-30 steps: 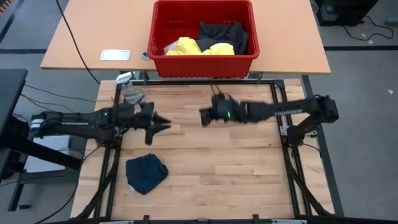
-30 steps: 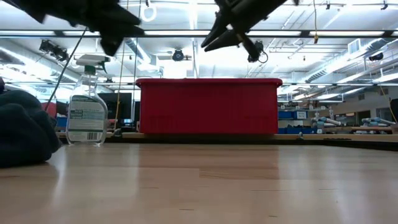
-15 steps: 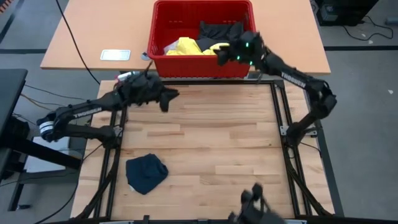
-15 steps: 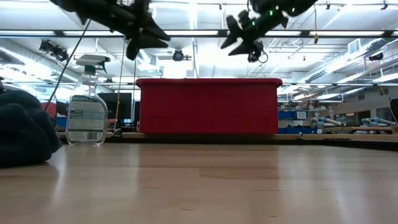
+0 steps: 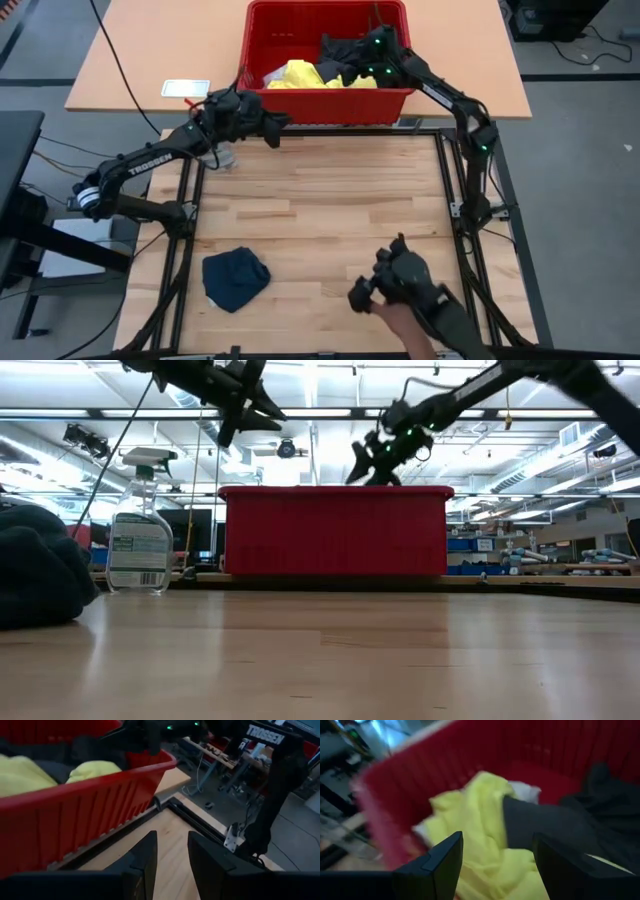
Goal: Fold laundry
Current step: Remove the black shorts from the red laundry bin
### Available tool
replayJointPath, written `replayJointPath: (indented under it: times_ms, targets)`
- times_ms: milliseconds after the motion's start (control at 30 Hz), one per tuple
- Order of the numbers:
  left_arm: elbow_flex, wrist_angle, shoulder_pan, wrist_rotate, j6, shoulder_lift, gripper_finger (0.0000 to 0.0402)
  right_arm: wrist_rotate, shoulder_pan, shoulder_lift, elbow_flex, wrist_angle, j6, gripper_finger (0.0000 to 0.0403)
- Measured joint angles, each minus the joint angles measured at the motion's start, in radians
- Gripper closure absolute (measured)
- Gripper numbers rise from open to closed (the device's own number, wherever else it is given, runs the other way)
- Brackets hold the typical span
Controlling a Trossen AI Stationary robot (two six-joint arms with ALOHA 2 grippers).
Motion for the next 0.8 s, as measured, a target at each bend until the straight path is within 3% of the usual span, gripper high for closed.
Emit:
replayJointPath:
  times_ms: [200, 433, 567, 800]
  targets:
    - [0.0, -0.071, 0.042, 0.006, -0.107, 0.0, 0.0288, -0.023, -0.024, 0.164, 0.177, -0.077, -0.12, 0.016]
    - [0.0, -0.155, 0.096, 0.028, -0.086, 0.0, 0.0288, -0.155, -0.02, 0.322, 0.341, -0.035, -0.158, 0.016]
    - [0.0, -0.174, 0.115, 0.028, -0.075, 0.0, 0.0288, -0.17, -0.016, 0.397, 0.416, 0.008, -0.162, 0.0161]
    - [0.0, -0.173, 0.173, 0.03, -0.057, 0.0, 0.0288, -0.201, -0.012, 0.427, 0.414, 0.121, -0.181, 0.0173]
